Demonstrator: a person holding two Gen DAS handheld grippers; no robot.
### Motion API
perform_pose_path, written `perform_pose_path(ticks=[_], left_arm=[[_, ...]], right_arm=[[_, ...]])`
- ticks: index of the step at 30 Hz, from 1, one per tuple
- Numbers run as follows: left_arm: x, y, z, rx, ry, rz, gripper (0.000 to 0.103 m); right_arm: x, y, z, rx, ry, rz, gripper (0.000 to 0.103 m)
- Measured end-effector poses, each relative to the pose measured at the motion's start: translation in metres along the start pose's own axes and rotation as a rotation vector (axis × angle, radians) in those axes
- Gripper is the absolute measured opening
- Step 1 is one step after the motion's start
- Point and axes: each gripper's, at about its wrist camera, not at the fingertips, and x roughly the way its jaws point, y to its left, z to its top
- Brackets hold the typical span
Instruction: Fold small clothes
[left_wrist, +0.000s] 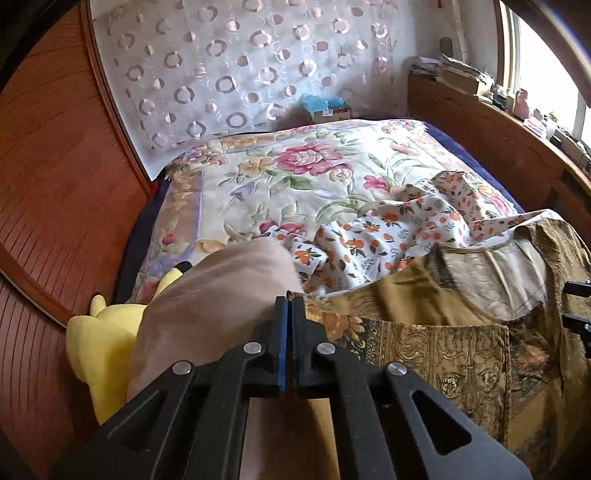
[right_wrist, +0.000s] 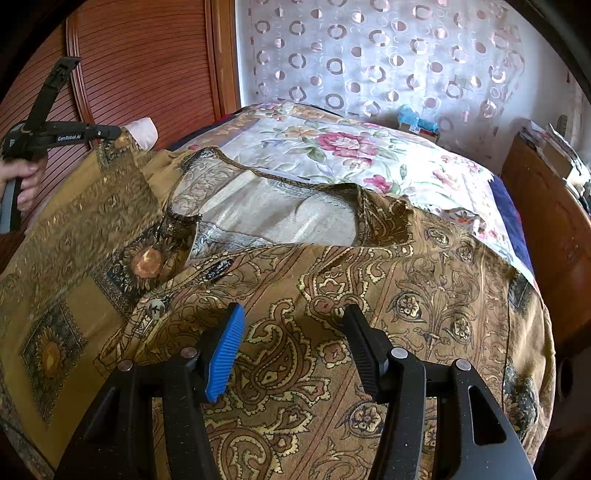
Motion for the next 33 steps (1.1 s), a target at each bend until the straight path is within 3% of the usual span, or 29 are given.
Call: perform_pose_path(ticks=[6,15,19,21,33], left_arm=[[-0.001,0.004,-0.005,-0.020,0.000,-0.012,0.004],[-0.038,-0.019,-0.022,-0.005,-0.071,-0.053,0.029],[-0.055,-0.035,-0.034,-0.002,-0.097,-0.078,0.031],[-0.061,-0.043,-0.043,-0.010,-0.096,-0.112,0.041],[-0.105,-0.082,-0.087,0.000,-0.126,-0.179,0.042]], right_arm=[[-0.001,0.002,0.000,-0.001,0.000,0.000,0.058],[-0.001,0.001,0.000,-0.001,0.000,-0.001,0.059],[-0.002,0.001,0.000,-0.001,0.000,-0.002,0.059],[-0.002,0.001,0.000,-0.001,0.000,-0.003,0.059],[-0.008,-0.002,-0.004,0.017,-0.003,-0.009,0.060]])
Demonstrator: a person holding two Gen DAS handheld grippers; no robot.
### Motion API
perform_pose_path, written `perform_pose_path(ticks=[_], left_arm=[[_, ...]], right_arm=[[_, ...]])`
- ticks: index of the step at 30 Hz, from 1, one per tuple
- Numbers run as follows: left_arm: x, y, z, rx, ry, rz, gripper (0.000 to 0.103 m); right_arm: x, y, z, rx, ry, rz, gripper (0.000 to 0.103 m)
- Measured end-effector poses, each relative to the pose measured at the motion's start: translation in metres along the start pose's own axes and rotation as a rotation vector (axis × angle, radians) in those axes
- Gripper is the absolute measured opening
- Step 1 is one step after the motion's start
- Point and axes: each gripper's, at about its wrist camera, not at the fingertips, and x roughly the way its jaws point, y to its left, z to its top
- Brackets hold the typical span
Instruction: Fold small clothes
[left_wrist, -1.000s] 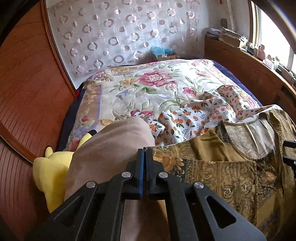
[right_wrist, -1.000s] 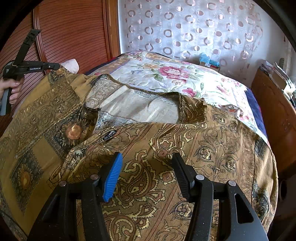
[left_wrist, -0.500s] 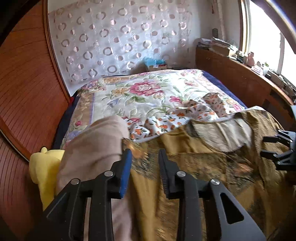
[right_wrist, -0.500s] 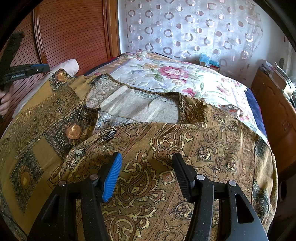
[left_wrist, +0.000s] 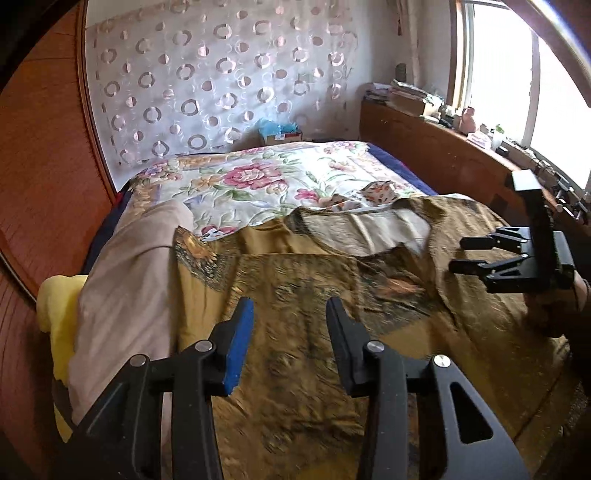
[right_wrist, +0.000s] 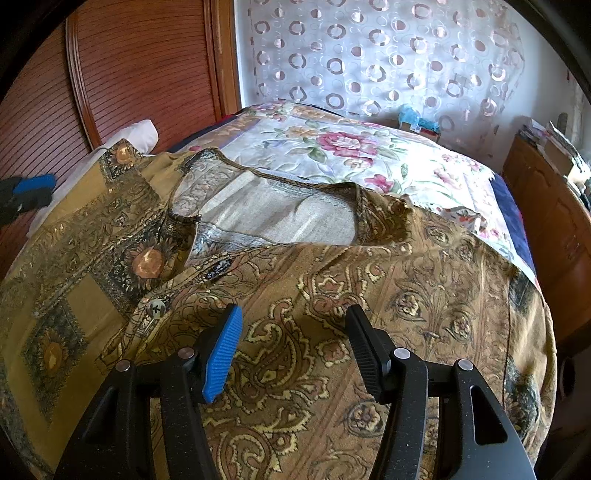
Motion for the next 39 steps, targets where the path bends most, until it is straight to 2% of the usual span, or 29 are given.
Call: perform_pose_path(ticks=[3,4,6,14,21,26,39], left_arm=[[-0.011,-0.008,-0.003,-0.009,-0.021,-0.035,0.056],[-0.016,-0.013,-0.005,-0.007,-0.032,-0.045,0.068],[-0.023,-0.021,-0.007,-0.001,-0.051,-0.058,0.080],[-0.040,-0.054,-0.025,0.024,-0.056,-0.079,0.080],[-0.045,-0.080,-0.040,0.020,-0.048,-0.108,0.080],[-0.051,-0.094,-0.047,0.013,-0.056,-0.139,0.080],[-0.055,-0.103,-0.068,-0.014,-0.046,-0.143,0.080]], right_arm=[[-0.018,-0.001,-0.009,0.035,-0.035,0.000,0.060],[-0.025,-0.001,-0.012,0.042,-0.045,-0.004,0.060],[-0.041,0.000,-0.021,0.047,-0.069,-0.023,0.060],[-0.100,-0.022,-0.065,0.116,-0.119,-0.117,0.060],[-0.129,-0.049,-0.104,0.208,-0.127,-0.206,0.060],[-0.138,-0.056,-0.126,0.237,-0.108,-0.247,0.060],[-0.129,-0.081,-0.135,0.331,-0.018,-0.256,0.060]])
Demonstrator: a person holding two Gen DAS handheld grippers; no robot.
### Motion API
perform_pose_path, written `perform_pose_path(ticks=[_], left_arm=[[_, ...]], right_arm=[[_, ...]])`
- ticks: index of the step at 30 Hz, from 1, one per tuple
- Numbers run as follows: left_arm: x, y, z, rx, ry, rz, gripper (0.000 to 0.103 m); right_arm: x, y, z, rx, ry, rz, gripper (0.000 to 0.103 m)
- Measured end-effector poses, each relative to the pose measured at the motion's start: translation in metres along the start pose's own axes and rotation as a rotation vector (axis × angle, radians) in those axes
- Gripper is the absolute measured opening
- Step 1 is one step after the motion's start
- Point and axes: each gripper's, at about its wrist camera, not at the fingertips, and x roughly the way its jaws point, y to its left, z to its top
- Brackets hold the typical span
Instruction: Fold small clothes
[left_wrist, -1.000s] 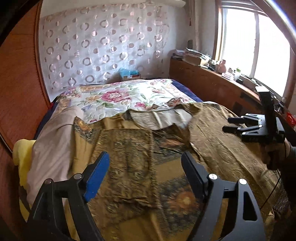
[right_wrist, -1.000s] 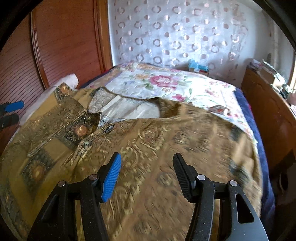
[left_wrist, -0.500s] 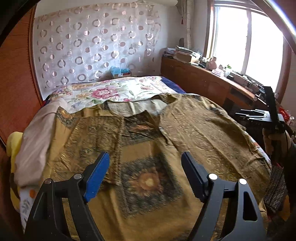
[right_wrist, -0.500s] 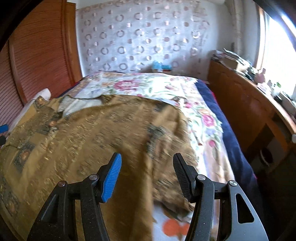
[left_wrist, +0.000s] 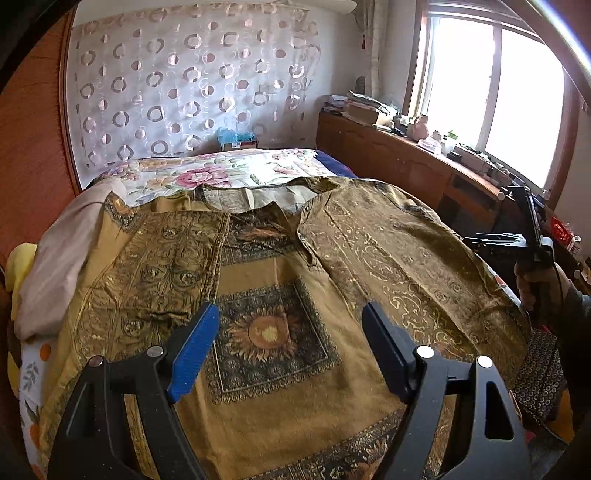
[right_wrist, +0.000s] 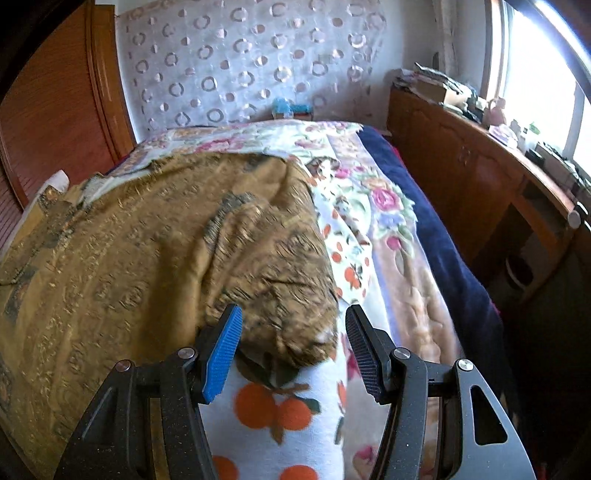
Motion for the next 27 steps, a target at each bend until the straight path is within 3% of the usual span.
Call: perform_pose_path(ticks=[4,12,16,20,25,27], left_arm=[[0.000,-0.001,-0.005,-0.002,0.006,0.006,0.080],[0.001,-0.005,-0.011,0.000,0.005,0.018,0.080],[0.003,-0.009,-0.014,0.009,0.017,0.011,0.080],[0.009,-0.010,-0.017,0.014,0.044,0.009,0.080],[0.017,-0.003,-0.017,0.000,0.065,0.018,0.080],[0.018,-0.001,-0.017,-0.005,0.068,0.020,0.080]], right_arm=[[0.000,-0.007,0.003,0.032,0.027,-0.019,0.060],[-0.008,-0.009,0.008,0.069,0.032,0.068,0.058],[-0.005,-0.009,0.006,0.043,0.042,0.059,0.056],[-0.007,-0.010,0.004,0.038,0.036,0.098,0.040],[-0.013,-0.003,-0.001,-0.037,0.017,0.049,0.029],[-0.013,-0.004,0.000,-0.057,0.015,0.021,0.018]])
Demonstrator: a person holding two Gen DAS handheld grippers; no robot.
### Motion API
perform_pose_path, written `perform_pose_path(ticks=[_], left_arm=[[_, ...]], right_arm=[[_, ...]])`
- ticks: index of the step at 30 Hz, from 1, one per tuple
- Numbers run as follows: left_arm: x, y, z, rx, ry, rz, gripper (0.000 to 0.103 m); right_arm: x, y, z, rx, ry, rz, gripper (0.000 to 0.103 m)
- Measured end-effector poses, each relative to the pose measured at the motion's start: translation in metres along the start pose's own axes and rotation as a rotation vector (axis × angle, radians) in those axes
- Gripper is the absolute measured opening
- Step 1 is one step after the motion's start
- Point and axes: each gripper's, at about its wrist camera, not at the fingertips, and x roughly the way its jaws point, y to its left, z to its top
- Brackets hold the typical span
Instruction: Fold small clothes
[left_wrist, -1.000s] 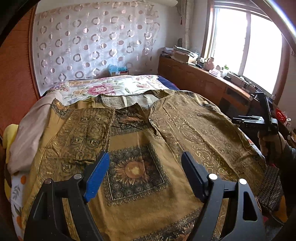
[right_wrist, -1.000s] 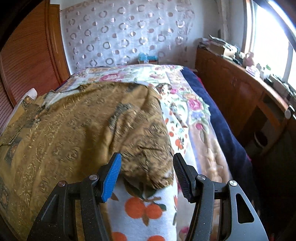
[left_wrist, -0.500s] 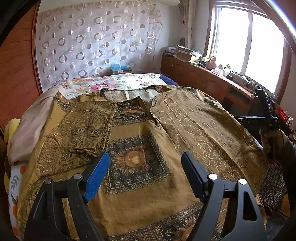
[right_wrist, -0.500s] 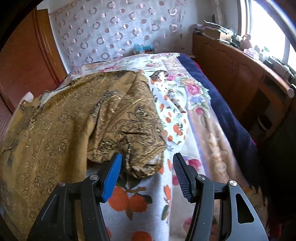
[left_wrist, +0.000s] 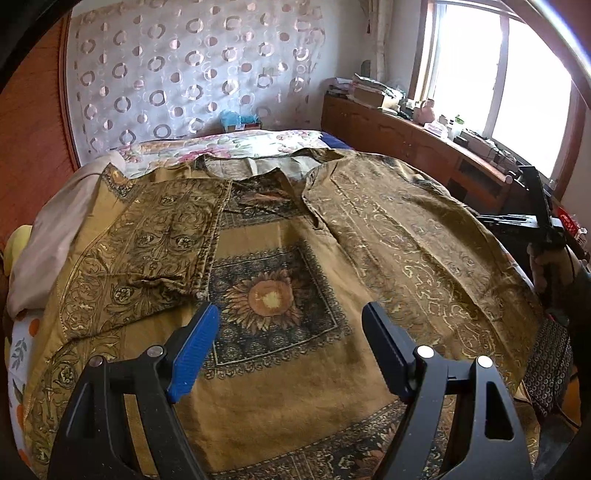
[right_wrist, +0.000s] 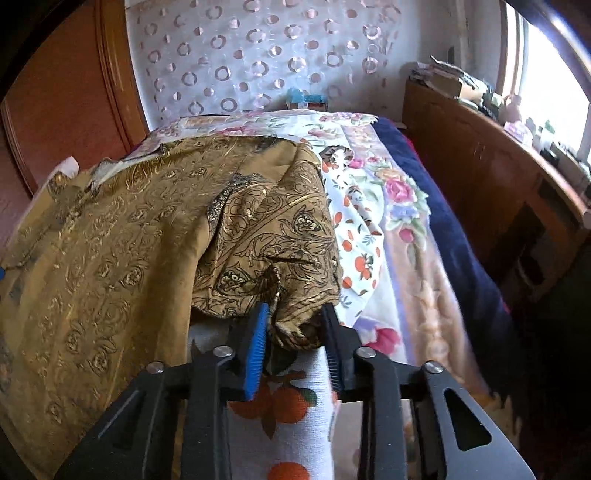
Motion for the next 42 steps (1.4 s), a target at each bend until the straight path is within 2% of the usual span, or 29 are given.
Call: perform_pose_path(ticks=[1,3,7,12,16,19,21,24,28,30,31,33,34,39,42], left_arm=[[0.000,0.001,0.000,-0.001,0.001,0.001,0.080],[-0.001,0.001,-0.001,-0.002,0.001,0.003,0.080],[-0.003,0.002,-0.002,-0.003,-0.002,0.004,0.080],[-0.005,0.001,-0.001,0.003,-0.010,0.005,0.080],[-0.009,0.000,0.000,0.002,-0.020,0.002,0.080],[-0.012,-0.001,0.001,0.005,-0.025,0.002,0.080],[-0.014,-0.002,0.001,0.006,-0.030,0.003,0.080],[-0.017,-0.001,0.001,0.004,-0.038,0.004,0.080],[-0.022,0.000,0.002,0.003,-0.049,0.008,0.080],[-0.024,0.001,0.003,0.001,-0.056,0.009,0.080],[-0.025,0.002,0.003,0.000,-0.058,0.009,0.080],[-0.026,0.002,0.003,-0.002,-0.062,0.009,0.080],[-0.027,0.002,0.004,-0.003,-0.063,0.008,0.080],[-0.027,0.003,0.005,-0.005,-0.067,0.006,0.080],[-0.027,0.002,0.005,-0.004,-0.068,0.004,0.080]], right_arm=[[-0.001,0.001,0.000,-0.010,-0.002,-0.011,0.012],[-0.002,0.001,0.001,-0.020,-0.012,-0.008,0.010],[-0.011,0.000,0.008,-0.022,-0.068,-0.042,0.008],[-0.042,-0.001,0.028,0.008,-0.177,-0.032,0.008],[-0.064,0.024,0.040,-0.038,-0.259,0.005,0.008],[-0.070,0.057,0.045,-0.104,-0.282,0.061,0.008],[-0.068,0.078,0.043,-0.145,-0.278,0.099,0.008],[-0.057,0.110,0.030,-0.205,-0.227,0.165,0.008],[-0.036,0.133,0.004,-0.257,-0.129,0.202,0.008],[-0.027,0.135,-0.003,-0.267,-0.096,0.189,0.008],[-0.024,0.134,-0.008,-0.268,-0.082,0.185,0.012],[-0.023,0.131,-0.011,-0.260,-0.068,0.177,0.035],[-0.023,0.130,-0.007,-0.253,-0.068,0.174,0.038],[-0.036,0.116,0.010,-0.211,-0.131,0.199,0.043],[-0.039,0.100,0.012,-0.167,-0.140,0.161,0.044]])
